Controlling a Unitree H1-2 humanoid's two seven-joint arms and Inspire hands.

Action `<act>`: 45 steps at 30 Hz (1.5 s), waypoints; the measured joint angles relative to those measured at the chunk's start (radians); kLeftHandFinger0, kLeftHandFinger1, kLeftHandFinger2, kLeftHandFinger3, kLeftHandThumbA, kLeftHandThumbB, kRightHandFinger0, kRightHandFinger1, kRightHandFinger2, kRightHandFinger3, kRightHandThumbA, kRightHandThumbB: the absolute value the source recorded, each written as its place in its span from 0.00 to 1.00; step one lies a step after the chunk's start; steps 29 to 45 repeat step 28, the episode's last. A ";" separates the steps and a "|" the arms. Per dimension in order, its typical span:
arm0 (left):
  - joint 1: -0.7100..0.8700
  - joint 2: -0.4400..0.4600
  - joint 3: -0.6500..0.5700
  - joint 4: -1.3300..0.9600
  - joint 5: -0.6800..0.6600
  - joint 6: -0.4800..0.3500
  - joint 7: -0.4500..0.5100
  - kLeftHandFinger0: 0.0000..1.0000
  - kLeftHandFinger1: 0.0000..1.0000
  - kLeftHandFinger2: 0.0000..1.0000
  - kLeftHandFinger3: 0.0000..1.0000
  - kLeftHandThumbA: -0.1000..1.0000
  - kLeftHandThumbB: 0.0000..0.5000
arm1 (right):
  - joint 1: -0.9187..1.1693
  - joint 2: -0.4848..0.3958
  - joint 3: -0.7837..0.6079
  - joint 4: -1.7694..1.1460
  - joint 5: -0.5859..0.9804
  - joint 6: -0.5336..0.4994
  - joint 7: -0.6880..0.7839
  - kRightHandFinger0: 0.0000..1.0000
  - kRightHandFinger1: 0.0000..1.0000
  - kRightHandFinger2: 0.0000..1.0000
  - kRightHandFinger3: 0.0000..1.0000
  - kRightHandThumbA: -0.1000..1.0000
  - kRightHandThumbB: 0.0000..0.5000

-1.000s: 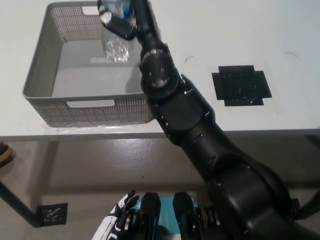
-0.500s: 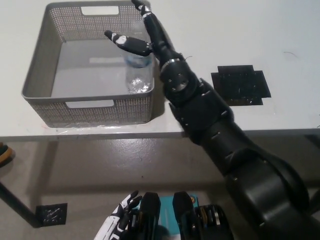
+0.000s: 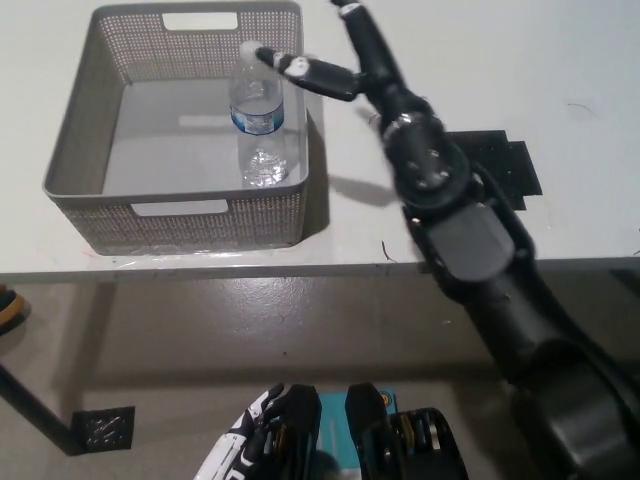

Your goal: Use the right hand to pick up a water botttle and place it into a container on the left side

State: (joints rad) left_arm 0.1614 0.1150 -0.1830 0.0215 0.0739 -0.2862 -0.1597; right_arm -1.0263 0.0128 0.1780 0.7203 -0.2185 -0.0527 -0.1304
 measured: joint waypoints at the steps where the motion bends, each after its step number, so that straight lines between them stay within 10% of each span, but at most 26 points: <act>1: 0.000 0.000 0.000 0.000 0.000 0.000 0.000 1.00 1.00 1.00 1.00 1.00 0.61 | 0.031 -0.011 -0.004 -0.052 0.001 0.008 0.005 1.00 1.00 1.00 1.00 0.99 0.86; 11: 0.000 0.000 0.006 0.011 0.000 0.000 0.000 1.00 1.00 1.00 1.00 1.00 0.51 | 0.362 -0.097 -0.054 -0.410 0.024 0.041 0.028 1.00 1.00 1.00 1.00 1.00 0.67; 27: -0.022 -0.004 0.093 0.015 -0.030 0.000 0.003 1.00 1.00 1.00 1.00 1.00 0.45 | 1.214 -0.171 -0.114 -0.825 0.203 -0.084 0.090 1.00 1.00 1.00 1.00 0.89 0.71; 45: -0.023 -0.004 0.094 0.015 -0.030 0.000 0.003 1.00 1.00 1.00 1.00 1.00 0.45 | 1.220 -0.171 -0.115 -0.824 0.207 -0.086 0.091 1.00 1.00 1.00 1.00 0.89 0.71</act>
